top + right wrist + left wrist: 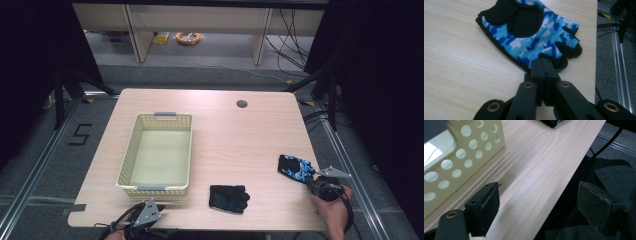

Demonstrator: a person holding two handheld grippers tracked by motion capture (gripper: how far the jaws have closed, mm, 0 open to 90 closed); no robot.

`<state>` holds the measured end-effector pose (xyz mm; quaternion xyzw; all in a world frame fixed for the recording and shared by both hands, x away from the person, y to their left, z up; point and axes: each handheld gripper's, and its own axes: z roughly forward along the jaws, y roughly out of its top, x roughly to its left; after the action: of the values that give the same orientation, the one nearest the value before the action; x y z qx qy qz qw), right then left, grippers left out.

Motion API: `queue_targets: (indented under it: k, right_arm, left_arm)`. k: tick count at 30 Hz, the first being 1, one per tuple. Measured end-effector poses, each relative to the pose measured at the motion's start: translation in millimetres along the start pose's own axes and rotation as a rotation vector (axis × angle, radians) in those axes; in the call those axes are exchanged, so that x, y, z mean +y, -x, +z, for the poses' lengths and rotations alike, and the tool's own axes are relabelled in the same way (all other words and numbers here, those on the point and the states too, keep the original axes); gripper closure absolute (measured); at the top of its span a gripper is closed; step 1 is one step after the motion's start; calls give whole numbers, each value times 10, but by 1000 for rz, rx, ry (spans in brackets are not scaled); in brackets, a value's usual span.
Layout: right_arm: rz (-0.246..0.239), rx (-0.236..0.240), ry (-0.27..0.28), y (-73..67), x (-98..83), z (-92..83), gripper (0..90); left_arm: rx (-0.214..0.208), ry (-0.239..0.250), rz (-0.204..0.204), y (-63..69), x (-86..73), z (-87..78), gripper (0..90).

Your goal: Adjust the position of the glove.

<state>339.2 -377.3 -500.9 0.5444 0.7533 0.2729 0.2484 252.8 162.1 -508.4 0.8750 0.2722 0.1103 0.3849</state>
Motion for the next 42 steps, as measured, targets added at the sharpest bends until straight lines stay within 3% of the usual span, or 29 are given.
queue_targets:
  k: [1, 3, 4, 5, 7, 8, 10, 12, 13, 15, 17, 18, 19, 20, 24, 27, 29, 31, 33, 35, 36, 37, 42]
  right_arm:
    - [42, 11, -3, -25, 16, -22, 883]
    - [7, 24, 19, -18, 29, -32, 860]
    - [32, 49, 56, -104, 96, -71, 829]
    - [32, 49, 56, -104, 96, -71, 829]
    - [-62, 64, 88, -112, 169, -54, 791]
    - [-94, 87, 94, -158, 233, -34, 728]
    - [-105, 98, 84, -198, 259, -12, 718]
    - [-175, 91, 71, -246, 331, 43, 690]
    - [-257, 98, 38, -267, 383, 73, 676]
    - [-250, 91, 25, -297, 411, 89, 675]
    - [-309, 80, -28, -306, 462, 132, 664]
    - [-316, 81, -35, -305, 475, 151, 663]
    - [-264, 109, -60, -313, 490, 173, 660]
    - [-299, 101, -47, -277, 489, 199, 658]
    - [-253, 131, -87, -232, 462, 263, 643]
    - [-261, 145, -74, -191, 441, 294, 648]
    - [-247, 178, -63, -145, 425, 304, 678]
    - [-195, 221, -50, -111, 389, 307, 732]
    - [-207, 223, -43, -88, 378, 307, 750]
    - [-191, 249, -43, -89, 362, 291, 847]
    - [-219, 254, -31, -72, 358, 303, 864]
    - [-223, 270, -26, -72, 354, 310, 877]
    - [-227, 259, -19, -65, 360, 297, 893]
  left_arm:
    - [-1, 2, -3, 2, 0, 1, 180]
    - [2, -7, 7, -7, 2, -2, 180]
    - [4, -8, -1, -4, -1, 0, 180]
    - [4, -8, -1, -4, -1, 0, 180]
    - [2, -8, 3, -8, 0, 0, 180]
    - [3, -8, -17, 1, -5, 4, 180]
    - [-1, 6, -35, 6, -7, 5, 180]
    - [2, 7, -36, 0, -6, 3, 180]
    - [4, 10, -31, -4, -3, -4, 180]
    - [5, 10, -19, -15, 1, -9, 180]
    - [13, 4, -31, -23, -3, -2, 180]
    - [4, 5, -38, -21, -2, -6, 180]
    - [12, 3, -8, -32, 1, -12, 180]
    - [10, 8, -36, -14, -4, -5, 180]
    - [4, 2, -36, -16, -8, 4, 180]
    - [6, -4, -32, -18, -7, 0, 180]
    - [6, -2, -32, -17, -8, 3, 180]
    - [6, -1, -29, -14, -6, 3, 180]
    - [5, -2, -29, -14, -7, 4, 180]
    - [2, -6, -2, -28, 0, -4, 180]
    - [2, -5, -5, -27, -1, -2, 181]
    - [3, -4, -4, -24, -4, -2, 181]
    - [2, 6, -33, -4, -6, -5, 181]
